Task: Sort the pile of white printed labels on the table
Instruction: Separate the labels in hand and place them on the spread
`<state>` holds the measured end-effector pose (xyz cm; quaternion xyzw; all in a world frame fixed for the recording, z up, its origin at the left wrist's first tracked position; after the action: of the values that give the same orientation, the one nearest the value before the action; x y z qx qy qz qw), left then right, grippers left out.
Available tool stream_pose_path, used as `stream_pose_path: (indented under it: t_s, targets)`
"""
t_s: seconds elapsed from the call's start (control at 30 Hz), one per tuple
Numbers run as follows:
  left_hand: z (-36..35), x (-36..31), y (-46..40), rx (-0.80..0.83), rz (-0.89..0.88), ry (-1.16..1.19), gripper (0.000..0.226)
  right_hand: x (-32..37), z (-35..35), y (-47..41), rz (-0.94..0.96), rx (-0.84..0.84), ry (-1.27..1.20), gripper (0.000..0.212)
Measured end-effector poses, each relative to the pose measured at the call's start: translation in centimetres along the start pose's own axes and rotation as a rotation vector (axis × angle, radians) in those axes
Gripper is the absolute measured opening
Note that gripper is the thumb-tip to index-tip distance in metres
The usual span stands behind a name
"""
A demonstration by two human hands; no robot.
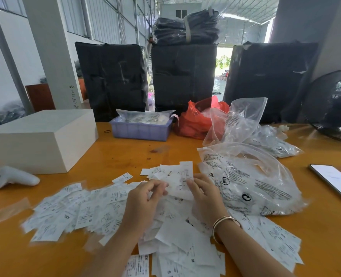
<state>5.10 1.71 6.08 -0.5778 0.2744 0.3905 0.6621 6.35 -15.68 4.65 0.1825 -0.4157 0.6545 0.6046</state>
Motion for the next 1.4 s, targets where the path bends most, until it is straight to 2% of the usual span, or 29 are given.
stream_pose_path:
  t_s: [0.1,0.2,0.37,0.43,0.5,0.6,0.7,0.9,1.07,1.2,1.4]
  targets:
    - [-0.3,0.0,0.1,0.027,0.021,0.023,0.023,0.0,0.8,0.4,-0.054,-0.089,-0.264,0.02]
    - [-0.6,0.0,0.1,0.055,0.027,0.02,0.027,-0.3,0.2,0.9,-0.15,-0.108,-0.587,0.016]
    - [-1.0,-0.3,0.1,0.103,0.009,0.01,0.038,-0.3,-1.2,1.3,-0.256,-0.085,-0.859,0.018]
    - [-1.2,-0.2,0.2,0.116,0.006,0.022,0.043,-0.5,-1.6,1.5,-0.302,-0.066,-0.866,0.002]
    - [-1.3,-0.2,0.1,0.125,0.002,0.021,0.043,-0.9,-2.1,1.7,-0.359,-0.033,-0.837,0.014]
    - [-1.5,-0.1,0.2,0.141,0.001,0.002,0.037,-0.9,-2.2,1.9,-0.374,-0.002,-0.734,0.019]
    - [-1.7,-0.1,0.2,0.166,0.023,0.019,0.026,-0.6,-1.8,2.0,-0.373,-0.039,-0.685,0.023]
    - [-2.2,0.2,0.3,0.221,0.055,0.051,0.026,-0.1,-1.9,2.0,-0.353,-0.004,-0.804,0.027]
    - [-1.9,0.9,0.2,0.201,0.087,0.072,0.023,-0.6,-1.6,2.0,-0.375,-0.049,-0.783,0.01]
    - [-1.6,0.8,0.2,0.172,0.081,0.064,0.025,-0.8,-1.1,1.9,-0.37,-0.106,-0.832,0.006]
    - [-1.3,0.8,0.2,0.133,0.082,0.084,0.025,-1.0,-0.9,2.1,-0.377,-0.124,-0.746,0.015]
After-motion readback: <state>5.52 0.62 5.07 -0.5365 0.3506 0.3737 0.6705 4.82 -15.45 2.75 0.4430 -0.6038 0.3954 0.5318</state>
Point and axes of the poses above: each hand's wrist, its own y-axis away from the middle knuckle, its own z-axis out of the back of the hand, x = y × z, the point moved 8 cm from there along -y, towards the middle knuckle, and after that the axes turned 13 degrees about y, right-handed, at the moved point
